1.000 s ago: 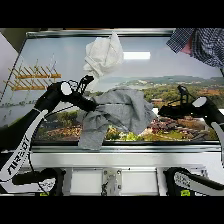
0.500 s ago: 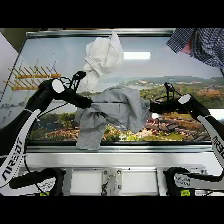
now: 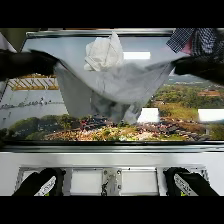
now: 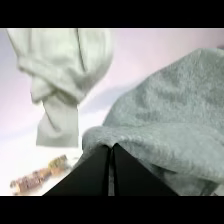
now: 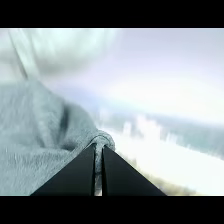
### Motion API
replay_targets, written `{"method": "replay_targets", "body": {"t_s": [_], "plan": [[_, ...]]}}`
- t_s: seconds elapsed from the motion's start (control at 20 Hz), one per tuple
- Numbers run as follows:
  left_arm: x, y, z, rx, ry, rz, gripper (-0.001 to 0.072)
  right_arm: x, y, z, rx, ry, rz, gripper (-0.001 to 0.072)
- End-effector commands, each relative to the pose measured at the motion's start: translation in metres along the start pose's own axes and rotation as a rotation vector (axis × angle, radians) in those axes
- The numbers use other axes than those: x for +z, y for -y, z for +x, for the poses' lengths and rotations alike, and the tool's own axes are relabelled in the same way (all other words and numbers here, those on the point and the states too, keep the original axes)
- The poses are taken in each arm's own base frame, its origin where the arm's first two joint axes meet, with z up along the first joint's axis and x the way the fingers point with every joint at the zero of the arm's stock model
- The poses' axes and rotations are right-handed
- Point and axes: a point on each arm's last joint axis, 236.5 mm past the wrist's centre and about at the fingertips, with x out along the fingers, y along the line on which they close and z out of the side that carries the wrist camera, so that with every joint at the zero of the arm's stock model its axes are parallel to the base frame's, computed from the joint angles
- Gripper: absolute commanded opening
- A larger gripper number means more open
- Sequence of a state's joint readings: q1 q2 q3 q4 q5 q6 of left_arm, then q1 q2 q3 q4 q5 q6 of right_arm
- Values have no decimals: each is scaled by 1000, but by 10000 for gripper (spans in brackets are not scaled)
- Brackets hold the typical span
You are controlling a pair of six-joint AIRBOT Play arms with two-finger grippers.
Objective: Fold the clothes and pants, and hang the long-sleeved shirts on hangers.
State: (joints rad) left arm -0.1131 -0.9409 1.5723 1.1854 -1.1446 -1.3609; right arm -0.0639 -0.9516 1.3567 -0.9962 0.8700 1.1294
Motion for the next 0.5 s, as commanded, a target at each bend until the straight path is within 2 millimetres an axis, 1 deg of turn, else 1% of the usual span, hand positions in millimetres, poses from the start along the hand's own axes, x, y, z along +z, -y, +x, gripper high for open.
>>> {"method": "replay_targets", "body": {"t_s": [0.0,0.05,0.1,0.15,0.2,0.25,0.3,0.35,0.4,0.45], "plan": [[73,39,-135,23,345,31,22,110,-53,-138,-31,355,-133,21],[78,48,-159,19,392,33,21,120,-65,-164,-29,409,-140,21],[80,56,-179,14,429,25,21,124,-75,-187,-24,450,-133,21],[78,61,-192,9,447,13,21,123,-83,-201,-15,464,-124,21],[73,63,-197,10,443,-2,21,118,-90,-209,-2,457,-111,20],[65,56,-196,36,422,-28,21,110,-94,-211,16,426,-86,20],[52,41,-186,82,375,-67,21,98,-97,-207,34,375,-57,20],[33,23,-170,136,300,-114,21,84,-98,-199,54,304,-12,20],[11,4,-148,188,211,-156,22,64,-98,-184,79,205,46,19],[-16,-13,-120,228,101,-193,22,40,-99,-166,110,86,115,20]]}}
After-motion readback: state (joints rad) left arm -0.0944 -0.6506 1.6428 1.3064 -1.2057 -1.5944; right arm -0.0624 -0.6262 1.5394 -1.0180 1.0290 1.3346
